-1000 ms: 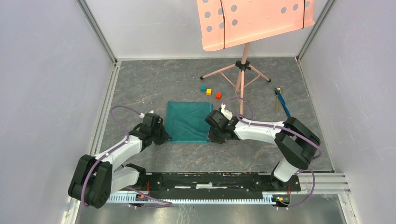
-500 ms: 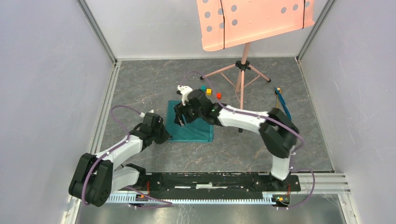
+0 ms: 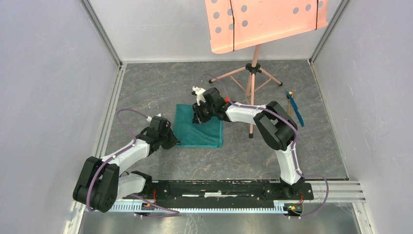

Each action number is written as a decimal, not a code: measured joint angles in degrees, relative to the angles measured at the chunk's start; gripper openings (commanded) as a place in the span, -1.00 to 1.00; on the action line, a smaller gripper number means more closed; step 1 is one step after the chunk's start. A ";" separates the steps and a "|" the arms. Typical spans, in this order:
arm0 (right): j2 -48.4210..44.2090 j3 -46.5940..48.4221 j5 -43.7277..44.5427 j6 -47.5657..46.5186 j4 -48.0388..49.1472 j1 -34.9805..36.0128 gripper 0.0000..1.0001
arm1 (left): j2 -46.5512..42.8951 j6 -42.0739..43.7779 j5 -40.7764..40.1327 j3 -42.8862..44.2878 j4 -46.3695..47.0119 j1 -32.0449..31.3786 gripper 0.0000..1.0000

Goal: Fold the napkin into a case and place the utensils inside
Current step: Smooth out the square-folded napkin at the center of the board, then pick up the top corner of the square-folded napkin from the center of the board.

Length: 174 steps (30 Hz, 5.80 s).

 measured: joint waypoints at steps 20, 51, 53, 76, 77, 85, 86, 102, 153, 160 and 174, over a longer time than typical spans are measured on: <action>-2.08 1.38 8.17 -17.33 -12.83 -8.20 -0.08 | 0.28 0.42 0.46 1.07 -1.70 0.02 -0.87; -4.90 0.48 -1.57 -4.92 0.48 -1.79 -0.02 | -1.46 4.44 6.69 9.03 -11.78 0.63 -0.87; -0.33 5.60 -4.17 -1.25 4.85 -1.05 -0.16 | 0.31 4.44 5.97 9.44 -11.69 1.22 -0.93; 25.44 26.23 -9.81 10.54 16.22 -3.04 0.01 | 5.90 4.94 1.01 7.96 -11.89 2.62 -0.95; 26.10 28.06 -9.51 9.88 15.19 -3.13 0.03 | 5.86 4.96 0.98 7.96 -11.91 2.62 -0.95; 23.30 32.79 -7.08 4.20 -0.07 -3.80 0.25 | 2.82 6.08 2.12 8.39 -16.09 2.71 -0.08; 21.18 32.06 -6.43 2.97 -3.32 -3.78 0.26 | 1.95 6.40 3.26 8.96 -17.00 2.73 0.09; -37.99 -30.34 2.54 7.10 -11.08 -2.78 0.09 | 5.40 7.96 -2.82 16.59 -17.73 5.62 0.45; -33.31 -46.29 -4.07 22.93 4.72 -8.92 -0.19 | -8.15 4.35 13.99 6.05 -14.01 0.28 0.38; -33.33 -46.69 -4.24 23.52 5.25 -8.55 -0.14 | -8.50 4.35 14.49 5.84 -13.11 -0.17 0.38; -35.36 -46.69 -3.78 23.30 4.07 -8.26 -0.18 | -8.98 4.37 14.47 5.84 -13.18 -0.17 0.39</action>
